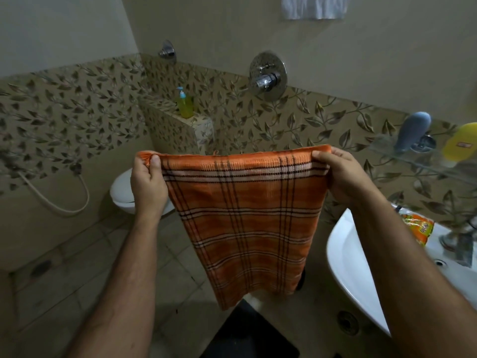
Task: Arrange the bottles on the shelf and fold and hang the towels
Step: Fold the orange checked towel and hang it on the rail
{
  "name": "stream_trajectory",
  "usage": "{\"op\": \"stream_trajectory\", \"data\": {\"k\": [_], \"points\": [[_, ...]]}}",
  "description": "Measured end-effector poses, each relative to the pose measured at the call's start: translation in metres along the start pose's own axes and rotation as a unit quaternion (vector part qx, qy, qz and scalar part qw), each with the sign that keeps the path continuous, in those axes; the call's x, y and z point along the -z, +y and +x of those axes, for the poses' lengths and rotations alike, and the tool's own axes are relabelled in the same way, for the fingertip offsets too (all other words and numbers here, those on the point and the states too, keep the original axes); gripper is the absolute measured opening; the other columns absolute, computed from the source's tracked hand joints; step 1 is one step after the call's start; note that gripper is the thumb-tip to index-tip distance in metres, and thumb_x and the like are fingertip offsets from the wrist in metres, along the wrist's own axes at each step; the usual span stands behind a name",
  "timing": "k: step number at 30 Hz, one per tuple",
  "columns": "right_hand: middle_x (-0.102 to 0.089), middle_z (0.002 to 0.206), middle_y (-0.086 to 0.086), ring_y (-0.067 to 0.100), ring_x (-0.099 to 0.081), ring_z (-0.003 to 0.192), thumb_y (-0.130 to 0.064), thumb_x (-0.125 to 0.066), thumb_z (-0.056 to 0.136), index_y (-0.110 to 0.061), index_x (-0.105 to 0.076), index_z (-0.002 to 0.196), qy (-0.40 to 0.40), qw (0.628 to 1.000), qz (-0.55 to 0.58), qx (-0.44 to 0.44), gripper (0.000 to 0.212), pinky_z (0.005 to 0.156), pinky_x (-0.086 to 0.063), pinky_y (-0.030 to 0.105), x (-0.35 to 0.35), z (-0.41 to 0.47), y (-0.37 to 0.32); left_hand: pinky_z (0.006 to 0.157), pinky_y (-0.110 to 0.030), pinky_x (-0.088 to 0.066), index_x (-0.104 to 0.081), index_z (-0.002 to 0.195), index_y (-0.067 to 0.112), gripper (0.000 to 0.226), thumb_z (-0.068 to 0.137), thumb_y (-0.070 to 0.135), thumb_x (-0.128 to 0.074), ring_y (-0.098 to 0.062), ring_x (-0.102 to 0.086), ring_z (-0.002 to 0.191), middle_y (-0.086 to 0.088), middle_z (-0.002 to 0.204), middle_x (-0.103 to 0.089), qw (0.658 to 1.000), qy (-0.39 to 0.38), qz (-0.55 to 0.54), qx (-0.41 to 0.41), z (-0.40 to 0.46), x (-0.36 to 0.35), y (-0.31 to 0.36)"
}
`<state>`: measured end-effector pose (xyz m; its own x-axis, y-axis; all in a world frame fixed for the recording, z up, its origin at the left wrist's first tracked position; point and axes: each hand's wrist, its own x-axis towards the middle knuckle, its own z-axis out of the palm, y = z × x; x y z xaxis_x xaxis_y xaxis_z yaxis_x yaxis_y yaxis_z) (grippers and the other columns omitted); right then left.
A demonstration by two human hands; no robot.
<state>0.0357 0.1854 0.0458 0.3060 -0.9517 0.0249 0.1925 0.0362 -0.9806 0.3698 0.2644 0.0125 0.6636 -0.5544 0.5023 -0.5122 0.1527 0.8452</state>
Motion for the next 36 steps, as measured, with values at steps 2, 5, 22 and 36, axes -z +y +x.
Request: {"op": "stream_trajectory", "data": {"k": [2, 5, 22, 36], "points": [[-0.07, 0.07, -0.001, 0.012, -0.067, 0.065, -0.009, -0.049, 0.099, -0.014, -0.065, 0.087, 0.015, 1.0, -0.002, 0.011, 0.021, 0.062, -0.057, 0.026, -0.007, 0.003, -0.004, 0.059, -0.004, -0.032, -0.048, 0.1, 0.011, 0.008, 0.102, 0.016, -0.043, -0.001, -0.046, 0.064, 0.015, 0.078, -0.046, 1.0, 0.027, 0.01, -0.003, -0.002, -0.003, 0.005], [-0.068, 0.07, -0.003, 0.011, -0.066, 0.065, -0.016, -0.049, 0.101, -0.013, -0.062, 0.093, 0.032, 0.995, -0.084, 0.035, 0.015, 0.065, -0.056, 0.027, -0.011, 0.007, -0.013, 0.063, -0.017, -0.03, -0.053, 0.103, -0.004, 0.023, 0.102, 0.016, -0.043, -0.011, -0.046, 0.073, 0.002, 0.083, -0.052, 0.997, 0.079, 0.021, -0.005, -0.002, -0.009, 0.008], [-0.075, 0.086, 0.015, 0.025, -0.074, 0.074, -0.01, -0.065, 0.077, 0.0, -0.068, 0.102, -0.091, 0.994, 0.023, -0.05, 0.027, 0.07, -0.061, 0.037, -0.023, 0.015, -0.022, 0.068, -0.035, -0.06, -0.061, 0.106, 0.009, 0.022, 0.099, 0.026, -0.051, -0.019, -0.071, 0.079, -0.005, 0.084, -0.074, 0.901, -0.168, -0.329, 0.228, 0.027, 0.002, -0.008], [-0.07, 0.074, 0.015, 0.024, -0.072, 0.065, -0.006, -0.057, 0.093, 0.002, -0.06, 0.097, 0.033, 0.984, 0.139, -0.107, 0.009, 0.058, -0.06, 0.039, -0.086, 0.04, -0.046, 0.088, -0.044, -0.056, -0.073, 0.113, 0.014, 0.085, 0.053, 0.074, -0.073, -0.028, -0.066, 0.109, -0.016, 0.118, -0.069, 0.736, -0.365, -0.43, 0.374, -0.087, -0.041, -0.065]]}}
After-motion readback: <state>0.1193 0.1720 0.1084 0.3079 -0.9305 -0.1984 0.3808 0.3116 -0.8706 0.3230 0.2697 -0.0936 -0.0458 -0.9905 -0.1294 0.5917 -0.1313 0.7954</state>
